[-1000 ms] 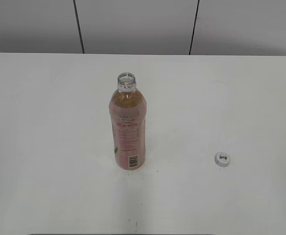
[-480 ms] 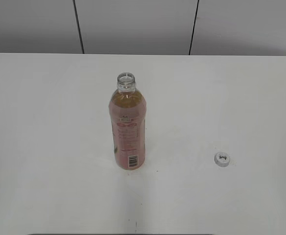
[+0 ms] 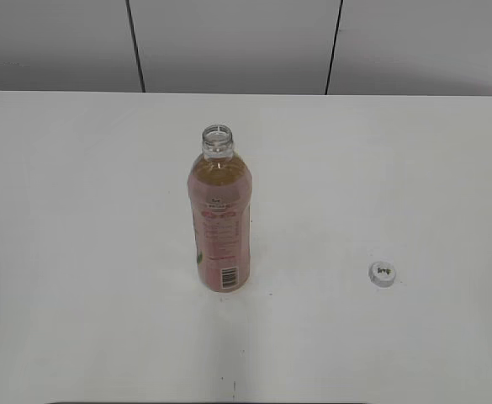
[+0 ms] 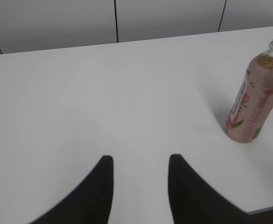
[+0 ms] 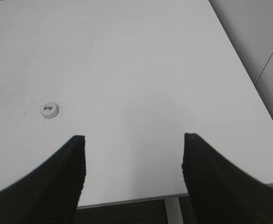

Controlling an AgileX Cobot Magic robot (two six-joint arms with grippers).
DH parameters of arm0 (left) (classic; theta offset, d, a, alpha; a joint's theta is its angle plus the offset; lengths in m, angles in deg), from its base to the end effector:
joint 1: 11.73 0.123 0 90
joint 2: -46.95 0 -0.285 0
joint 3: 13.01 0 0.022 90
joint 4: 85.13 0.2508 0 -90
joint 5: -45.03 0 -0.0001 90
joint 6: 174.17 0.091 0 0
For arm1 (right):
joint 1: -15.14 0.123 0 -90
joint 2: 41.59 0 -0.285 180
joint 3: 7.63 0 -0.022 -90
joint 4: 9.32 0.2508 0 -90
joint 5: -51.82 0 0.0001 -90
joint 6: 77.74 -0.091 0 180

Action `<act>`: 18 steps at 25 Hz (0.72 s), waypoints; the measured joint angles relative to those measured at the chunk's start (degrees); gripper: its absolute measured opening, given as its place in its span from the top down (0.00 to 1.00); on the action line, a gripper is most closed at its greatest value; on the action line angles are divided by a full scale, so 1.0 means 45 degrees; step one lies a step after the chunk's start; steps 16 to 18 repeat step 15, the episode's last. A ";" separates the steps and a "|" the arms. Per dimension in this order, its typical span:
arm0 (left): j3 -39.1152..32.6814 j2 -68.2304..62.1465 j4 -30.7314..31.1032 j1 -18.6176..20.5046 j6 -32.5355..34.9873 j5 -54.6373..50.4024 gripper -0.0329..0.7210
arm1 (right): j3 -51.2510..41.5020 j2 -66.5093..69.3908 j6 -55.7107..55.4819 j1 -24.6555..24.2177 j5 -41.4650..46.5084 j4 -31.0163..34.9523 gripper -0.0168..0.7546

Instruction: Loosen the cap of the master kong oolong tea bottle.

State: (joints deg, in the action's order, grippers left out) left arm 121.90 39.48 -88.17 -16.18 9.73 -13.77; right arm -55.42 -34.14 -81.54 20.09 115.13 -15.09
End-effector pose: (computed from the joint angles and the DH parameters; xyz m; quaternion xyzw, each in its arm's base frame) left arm -0.0125 -0.0032 0.2968 0.0615 0.8233 -0.0292 0.5635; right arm -0.0087 -0.0090 0.2778 -0.0051 0.8585 -0.0111 0.5126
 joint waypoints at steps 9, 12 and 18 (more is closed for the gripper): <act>0.0000 0.0000 0.0000 0.0000 0.0000 0.0000 0.64 | 0.0000 0.0000 0.0000 -0.0014 0.0000 0.0000 0.34; 0.0000 0.0000 0.0000 0.0000 0.0000 0.0000 0.64 | 0.0000 0.0000 0.0000 -0.0019 0.0000 0.0000 0.34; 0.0000 0.0000 0.0000 0.0000 0.0000 0.0000 0.64 | 0.0000 0.0000 0.0000 -0.0019 0.0000 0.0000 0.34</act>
